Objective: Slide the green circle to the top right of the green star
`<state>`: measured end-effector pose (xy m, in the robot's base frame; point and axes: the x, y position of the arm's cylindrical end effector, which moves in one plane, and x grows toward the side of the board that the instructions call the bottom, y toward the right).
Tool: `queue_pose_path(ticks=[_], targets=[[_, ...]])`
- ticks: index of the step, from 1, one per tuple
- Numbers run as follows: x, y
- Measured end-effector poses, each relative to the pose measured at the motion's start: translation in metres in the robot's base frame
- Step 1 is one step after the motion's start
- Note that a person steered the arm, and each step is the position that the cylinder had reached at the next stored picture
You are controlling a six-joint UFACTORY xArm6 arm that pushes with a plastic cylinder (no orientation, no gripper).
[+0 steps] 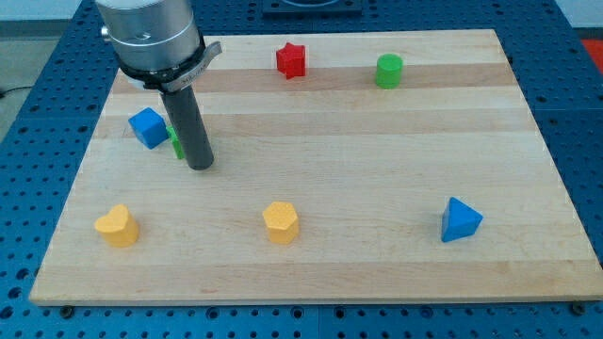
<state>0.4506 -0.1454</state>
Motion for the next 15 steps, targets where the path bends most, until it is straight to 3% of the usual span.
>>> queue_pose_path(ticks=[1,4,5,6,7,8,10,11,13,15], targets=[[0.001,0.041],[-0.028,0.301],[-0.059,0.338],[-0.133,0.341],[-0.179,0.306],[-0.165,0.269],[-0.074,0.159],[-0.07,0.121],[-0.088,0.101],[-0.083,0.026]])
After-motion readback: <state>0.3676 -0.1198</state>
